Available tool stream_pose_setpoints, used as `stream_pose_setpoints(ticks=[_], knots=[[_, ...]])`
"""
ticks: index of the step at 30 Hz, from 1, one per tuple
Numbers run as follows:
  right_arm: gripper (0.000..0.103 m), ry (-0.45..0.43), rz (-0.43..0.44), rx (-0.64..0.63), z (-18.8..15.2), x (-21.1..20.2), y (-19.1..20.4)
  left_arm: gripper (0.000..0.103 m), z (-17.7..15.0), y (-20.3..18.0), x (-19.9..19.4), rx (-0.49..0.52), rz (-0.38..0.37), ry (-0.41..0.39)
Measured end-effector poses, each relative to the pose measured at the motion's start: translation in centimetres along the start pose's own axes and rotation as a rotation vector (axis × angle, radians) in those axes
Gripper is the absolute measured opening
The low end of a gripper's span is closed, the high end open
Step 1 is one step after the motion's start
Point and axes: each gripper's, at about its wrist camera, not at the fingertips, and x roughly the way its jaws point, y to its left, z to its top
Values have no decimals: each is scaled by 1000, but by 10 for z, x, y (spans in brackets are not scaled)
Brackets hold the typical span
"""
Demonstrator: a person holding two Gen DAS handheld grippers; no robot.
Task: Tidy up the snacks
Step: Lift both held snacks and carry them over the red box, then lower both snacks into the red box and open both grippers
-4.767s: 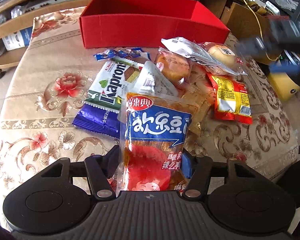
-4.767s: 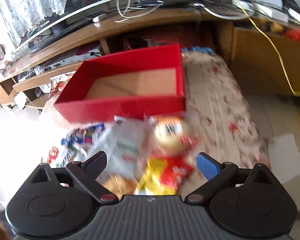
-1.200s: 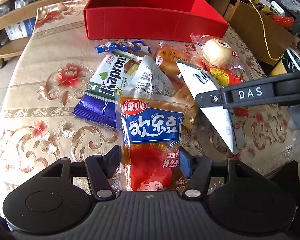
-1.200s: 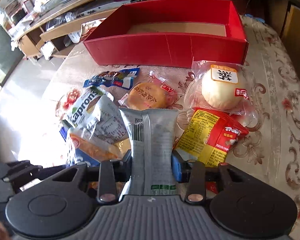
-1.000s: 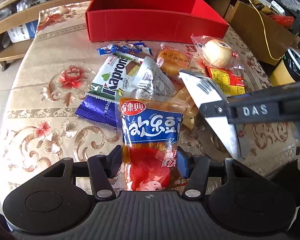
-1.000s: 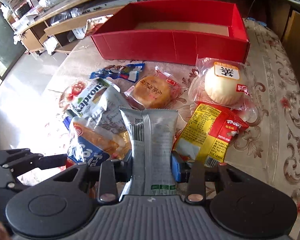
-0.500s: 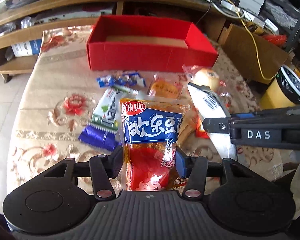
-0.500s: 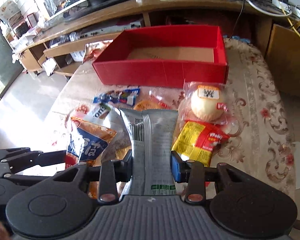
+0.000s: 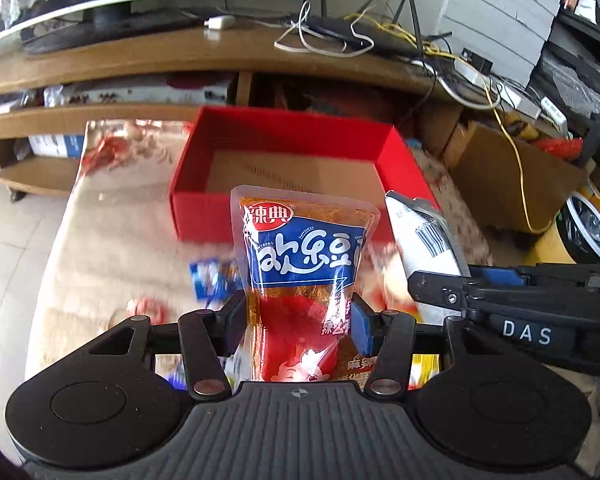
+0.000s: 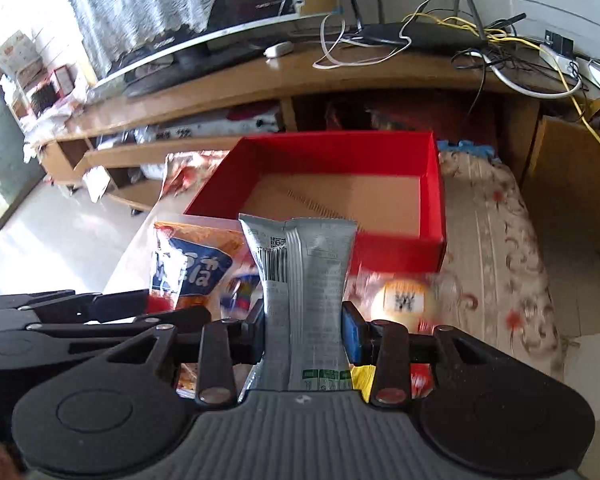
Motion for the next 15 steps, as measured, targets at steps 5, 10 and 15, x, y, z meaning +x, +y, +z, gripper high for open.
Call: stream_pose_setpoints(ticks=[5,10,15], knots=[[40,-14,8,47,22,18,-17,59,28,-1,15,-16,25,-21],[40,-35,-5,61,44,33,-27,59,57,-4,32,-16,51,-42],[40,-33,-24,61,61,50,-34,60,75,-9,51,-7,65,-45]])
